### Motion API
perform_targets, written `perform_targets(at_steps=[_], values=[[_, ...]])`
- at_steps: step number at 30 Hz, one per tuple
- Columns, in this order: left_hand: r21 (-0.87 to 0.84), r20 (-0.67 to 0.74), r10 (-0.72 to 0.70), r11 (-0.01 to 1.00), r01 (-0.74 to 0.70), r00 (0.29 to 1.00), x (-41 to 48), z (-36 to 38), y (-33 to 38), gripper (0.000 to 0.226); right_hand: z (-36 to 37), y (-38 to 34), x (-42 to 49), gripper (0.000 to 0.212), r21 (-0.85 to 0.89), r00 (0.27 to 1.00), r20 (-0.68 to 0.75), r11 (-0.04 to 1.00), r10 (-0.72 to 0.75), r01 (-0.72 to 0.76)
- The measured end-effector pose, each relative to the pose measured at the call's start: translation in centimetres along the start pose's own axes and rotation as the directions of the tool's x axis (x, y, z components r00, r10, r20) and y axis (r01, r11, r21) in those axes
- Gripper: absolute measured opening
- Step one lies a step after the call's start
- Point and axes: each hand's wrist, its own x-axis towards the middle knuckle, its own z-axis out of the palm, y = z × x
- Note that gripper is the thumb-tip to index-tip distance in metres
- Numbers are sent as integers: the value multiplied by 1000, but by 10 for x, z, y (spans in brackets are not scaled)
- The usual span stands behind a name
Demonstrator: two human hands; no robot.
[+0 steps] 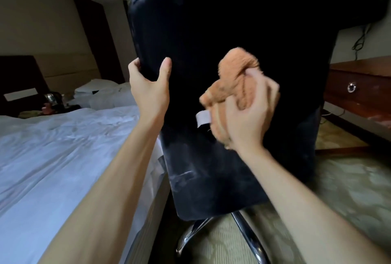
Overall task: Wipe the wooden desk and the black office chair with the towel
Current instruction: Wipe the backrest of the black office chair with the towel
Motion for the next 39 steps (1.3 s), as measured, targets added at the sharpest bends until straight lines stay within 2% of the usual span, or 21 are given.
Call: perform_targets(at_steps=[3,5,7,12,14,16,18,20,23,25,27,31,33,35,39], values=[[-14,8,-40,999,41,999,1,2,1,52,-5,18,19,58,-132,998,-44,990,34,-39],[-25,13,-47,999,47,999,-1,6,3,52,10,18,-2,62,-128,991,-24,983,133,-135],[-9,11,-46,999,47,999,-5,11,8,50,30,9,-45,67,-146,984,15,974,177,-173],[5,-1,-5,1000,5,1000,-13,19,15,45,41,-3,-106,69,-174,961,274,985,31,18],[-13,20,5,1000,-5,1000,-15,15,14,44,25,5,-96,60,-141,939,327,977,-107,161],[-19,55,39,999,-38,998,-16,8,10,41,8,14,-80,52,-150,933,298,956,-200,253],[-27,115,55,998,-53,992,-17,1,2,35,-6,24,-52,55,-171,973,177,969,-145,176],[-10,212,6,1000,-4,977,-18,-8,-8,30,-13,34,-28,58,-176,995,73,981,-69,81],[29,305,-87,996,82,948,-25,-13,-18,33,-3,38,-28,61,-169,999,43,986,3,4],[34,286,-86,996,80,954,-26,-9,-19,37,19,22,-58,63,-80,984,22,981,178,-175],[35,283,-99,995,92,954,-26,-7,-17,37,41,1,-102,60,-49,971,54,972,232,-230],[32,371,-129,991,126,920,-16,-17,-15,31,50,-11,-145,51,-88,954,299,996,25,2],[21,365,-129,991,130,922,-13,-23,-17,36,40,-5,-137,48,-46,933,354,995,-63,84],[-8,329,-137,989,148,934,-14,-25,-19,41,27,1,-121,50,-6,951,288,993,-111,118],[-69,286,-172,977,200,943,-26,-14,-24,34,13,15,-72,55,-3,999,28,1000,-17,17]])
